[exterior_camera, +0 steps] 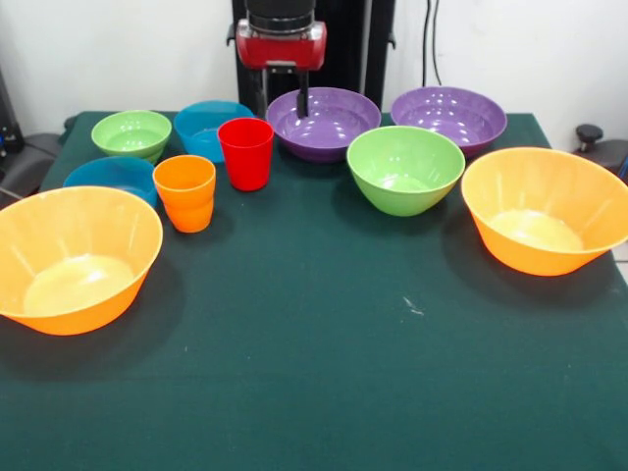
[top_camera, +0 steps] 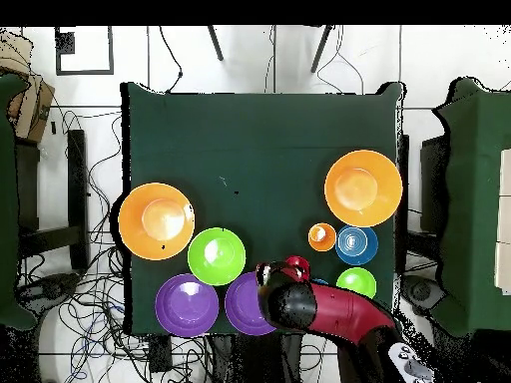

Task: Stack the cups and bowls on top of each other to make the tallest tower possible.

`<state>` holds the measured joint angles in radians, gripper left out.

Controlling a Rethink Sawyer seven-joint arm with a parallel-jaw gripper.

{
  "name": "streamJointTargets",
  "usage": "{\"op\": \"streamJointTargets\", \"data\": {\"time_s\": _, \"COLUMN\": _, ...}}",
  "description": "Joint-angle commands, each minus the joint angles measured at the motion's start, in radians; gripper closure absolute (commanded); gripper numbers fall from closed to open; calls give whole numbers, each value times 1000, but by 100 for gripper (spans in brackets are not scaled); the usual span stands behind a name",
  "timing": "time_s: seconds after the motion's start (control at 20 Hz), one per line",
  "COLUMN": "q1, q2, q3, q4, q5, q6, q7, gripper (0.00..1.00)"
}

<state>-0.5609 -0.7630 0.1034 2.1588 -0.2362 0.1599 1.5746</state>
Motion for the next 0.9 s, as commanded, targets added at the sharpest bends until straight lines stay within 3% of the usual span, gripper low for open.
{"op": "streamJointTargets", "data": {"time_s": 0.05, "q1": 6, "q2": 118, "q3": 65, "q4": -87, "q5": -76, "q6": -110, "q7": 82, "gripper": 0}}
{"op": "streamJointTargets", "data": {"time_s": 0.15, "q1": -5, "q2": 159, "q3": 64, "q4": -98, "q5": -90, "q6": -136, "q7": 81, "gripper": 0}}
{"op": "streamJointTargets", "data": {"time_s": 0.4, "q1": -21, "q2": 161, "q3": 78, "q4": -104, "q5": -93, "q6": -120, "q7": 76, "gripper": 0}}
{"op": "streamJointTargets", "data": {"time_s": 0.75, "q1": -29, "q2": 158, "q3": 78, "q4": -101, "q5": -103, "q6": -116, "q7": 76, "gripper": 0}}
{"op": "streamJointTargets", "data": {"time_s": 0.9, "q1": -31, "q2": 123, "q3": 78, "q4": -84, "q5": -98, "q6": -93, "q7": 77, "gripper": 0}}
